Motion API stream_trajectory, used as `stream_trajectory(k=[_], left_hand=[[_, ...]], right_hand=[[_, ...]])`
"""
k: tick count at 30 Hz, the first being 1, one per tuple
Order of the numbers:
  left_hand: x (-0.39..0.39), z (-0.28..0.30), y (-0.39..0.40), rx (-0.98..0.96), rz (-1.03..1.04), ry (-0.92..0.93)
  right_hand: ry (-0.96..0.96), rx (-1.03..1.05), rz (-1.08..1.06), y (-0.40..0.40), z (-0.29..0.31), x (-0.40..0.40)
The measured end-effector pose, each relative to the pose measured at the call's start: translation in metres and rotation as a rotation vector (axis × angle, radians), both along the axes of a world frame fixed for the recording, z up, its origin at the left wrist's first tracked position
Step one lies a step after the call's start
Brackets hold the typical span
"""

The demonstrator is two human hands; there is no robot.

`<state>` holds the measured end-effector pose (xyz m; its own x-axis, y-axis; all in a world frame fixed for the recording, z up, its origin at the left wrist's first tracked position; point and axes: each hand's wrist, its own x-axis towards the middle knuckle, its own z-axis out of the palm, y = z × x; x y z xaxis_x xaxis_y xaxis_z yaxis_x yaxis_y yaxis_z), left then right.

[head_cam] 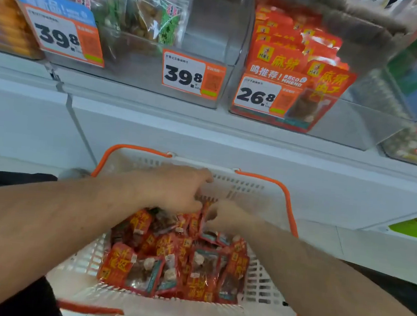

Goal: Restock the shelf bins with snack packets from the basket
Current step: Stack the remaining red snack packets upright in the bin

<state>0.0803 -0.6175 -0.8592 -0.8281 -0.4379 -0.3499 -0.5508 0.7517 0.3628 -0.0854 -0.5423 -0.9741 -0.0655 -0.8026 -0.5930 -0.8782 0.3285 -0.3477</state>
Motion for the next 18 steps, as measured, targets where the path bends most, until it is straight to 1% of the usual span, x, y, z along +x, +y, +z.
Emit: stream_trajectory(k=[3, 6, 9, 12, 14, 16, 18], left_hand=[[-0.004, -0.01, 0.003, 0.009, -0.032, -0.042], [-0.007, -0.017, 0.004, 0.012, -0.081, -0.121], [-0.011, -0.02, 0.003, 0.032, -0.103, -0.143], [-0.015, -0.022, 0.002, 0.044, -0.095, -0.145], [-0.016, -0.02, 0.001, 0.045, -0.082, -0.158], [-0.015, -0.017, 0.0, 0.066, -0.049, -0.163], [-0.012, -0.015, -0.003, 0.097, 0.008, -0.163]], right_hand=[[0.027, 0.123, -0.032, 0.016, -0.042, 0.007], [0.069, 0.212, -0.023, 0.032, -0.069, 0.016], [0.077, 0.23, -0.039, 0.042, -0.084, 0.023], [0.146, 0.269, 0.038, 0.044, -0.084, 0.023], [0.144, 0.277, 0.064, 0.039, -0.073, 0.018], [0.133, 0.234, 0.049, 0.028, -0.054, 0.009], [0.086, 0.131, -0.025, 0.015, -0.025, -0.005]])
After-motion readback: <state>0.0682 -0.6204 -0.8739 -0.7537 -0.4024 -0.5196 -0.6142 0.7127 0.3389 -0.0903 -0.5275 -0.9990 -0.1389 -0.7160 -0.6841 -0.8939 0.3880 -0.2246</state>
